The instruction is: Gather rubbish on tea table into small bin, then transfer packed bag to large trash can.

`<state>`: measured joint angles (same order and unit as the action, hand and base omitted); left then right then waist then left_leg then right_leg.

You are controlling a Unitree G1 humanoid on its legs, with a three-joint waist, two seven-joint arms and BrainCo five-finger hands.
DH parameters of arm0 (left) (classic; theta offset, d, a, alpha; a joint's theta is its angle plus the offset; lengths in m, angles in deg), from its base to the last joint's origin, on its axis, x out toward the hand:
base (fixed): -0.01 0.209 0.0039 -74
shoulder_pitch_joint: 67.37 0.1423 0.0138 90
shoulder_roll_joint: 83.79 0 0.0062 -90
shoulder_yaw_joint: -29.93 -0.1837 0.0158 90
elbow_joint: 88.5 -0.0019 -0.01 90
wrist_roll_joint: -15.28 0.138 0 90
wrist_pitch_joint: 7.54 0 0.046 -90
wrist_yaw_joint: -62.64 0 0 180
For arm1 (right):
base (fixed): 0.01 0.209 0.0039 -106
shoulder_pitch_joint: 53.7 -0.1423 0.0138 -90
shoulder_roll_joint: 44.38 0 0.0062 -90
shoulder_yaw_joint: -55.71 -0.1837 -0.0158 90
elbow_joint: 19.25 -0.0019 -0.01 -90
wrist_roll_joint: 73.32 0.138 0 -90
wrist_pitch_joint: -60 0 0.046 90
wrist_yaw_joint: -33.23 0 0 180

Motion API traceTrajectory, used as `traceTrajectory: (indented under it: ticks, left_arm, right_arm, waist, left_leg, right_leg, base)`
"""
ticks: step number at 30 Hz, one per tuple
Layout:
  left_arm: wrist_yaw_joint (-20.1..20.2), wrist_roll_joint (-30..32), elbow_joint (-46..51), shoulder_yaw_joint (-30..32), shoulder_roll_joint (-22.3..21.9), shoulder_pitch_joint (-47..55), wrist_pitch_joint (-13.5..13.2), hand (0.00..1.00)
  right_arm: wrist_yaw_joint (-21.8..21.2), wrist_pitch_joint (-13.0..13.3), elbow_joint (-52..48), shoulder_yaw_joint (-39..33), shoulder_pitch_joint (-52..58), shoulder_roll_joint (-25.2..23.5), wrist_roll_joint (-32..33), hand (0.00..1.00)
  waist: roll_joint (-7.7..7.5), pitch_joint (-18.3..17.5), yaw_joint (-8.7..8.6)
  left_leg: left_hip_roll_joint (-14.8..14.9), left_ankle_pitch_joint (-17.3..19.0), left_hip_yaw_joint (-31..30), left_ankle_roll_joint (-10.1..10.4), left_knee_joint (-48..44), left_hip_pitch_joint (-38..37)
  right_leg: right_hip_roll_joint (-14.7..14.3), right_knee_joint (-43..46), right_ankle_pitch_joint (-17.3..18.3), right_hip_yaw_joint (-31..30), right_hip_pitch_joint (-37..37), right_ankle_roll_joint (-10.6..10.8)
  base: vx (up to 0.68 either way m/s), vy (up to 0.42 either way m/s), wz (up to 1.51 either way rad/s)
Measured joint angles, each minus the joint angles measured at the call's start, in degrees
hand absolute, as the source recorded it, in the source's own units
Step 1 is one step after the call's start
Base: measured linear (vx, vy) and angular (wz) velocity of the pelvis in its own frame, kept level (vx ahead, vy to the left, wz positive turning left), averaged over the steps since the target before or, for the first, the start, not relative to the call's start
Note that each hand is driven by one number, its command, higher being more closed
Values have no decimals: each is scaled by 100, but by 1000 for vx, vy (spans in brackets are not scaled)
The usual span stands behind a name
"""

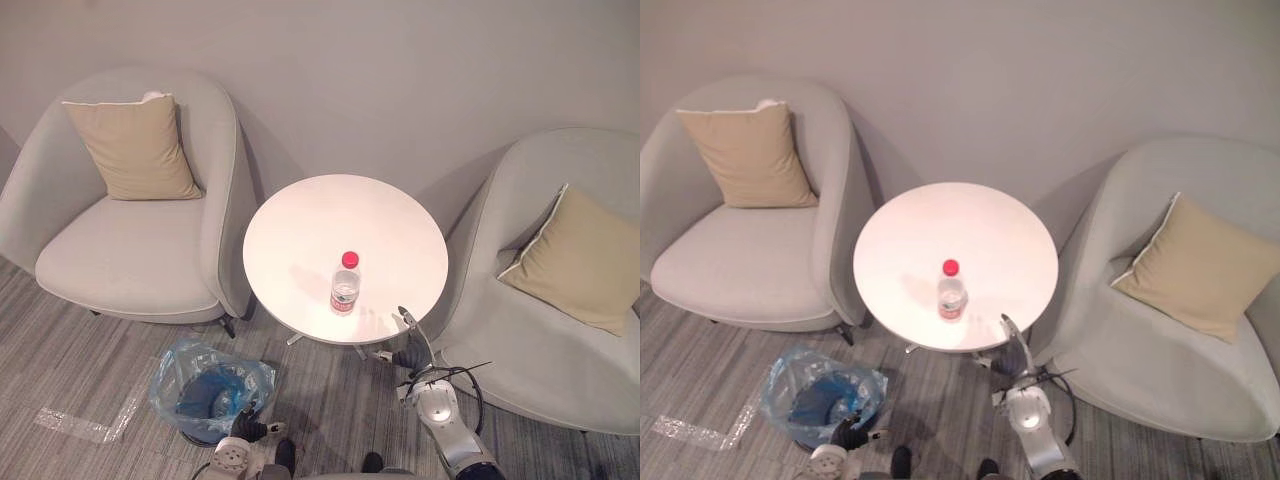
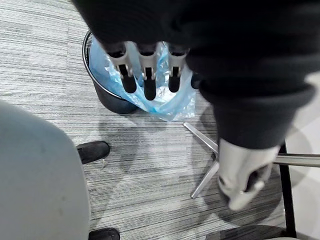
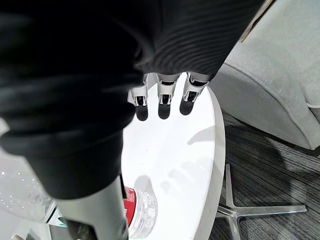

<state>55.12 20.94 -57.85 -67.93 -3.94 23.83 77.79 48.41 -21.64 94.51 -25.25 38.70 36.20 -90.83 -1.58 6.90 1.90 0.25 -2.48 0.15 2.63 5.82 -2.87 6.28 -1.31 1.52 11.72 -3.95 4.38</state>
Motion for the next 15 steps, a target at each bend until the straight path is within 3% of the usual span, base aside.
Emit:
traceTrajectory:
  ticks: [11,15]
  left_arm:
    - [6,8,34,9,-1,20,-7,0]
    - [3,-1,134,27,-6,19,-12,0]
  right_arm:
    - [49,-51,1,12,-520,56,91,0]
    - [71,-68,218,14,-972,95,241,0]
  waist:
    - [91,46,20]
    - [109,107,113]
  left_leg:
    - [-11,-7,-55,-3,1,174]
    - [-16,-35,-121,-2,1,300]
  right_leg:
    - [1,3,1,42,150,3]
    - [1,9,1,99,241,1]
  base:
    - [-4,-2,2]
    - [-11,-9,9]
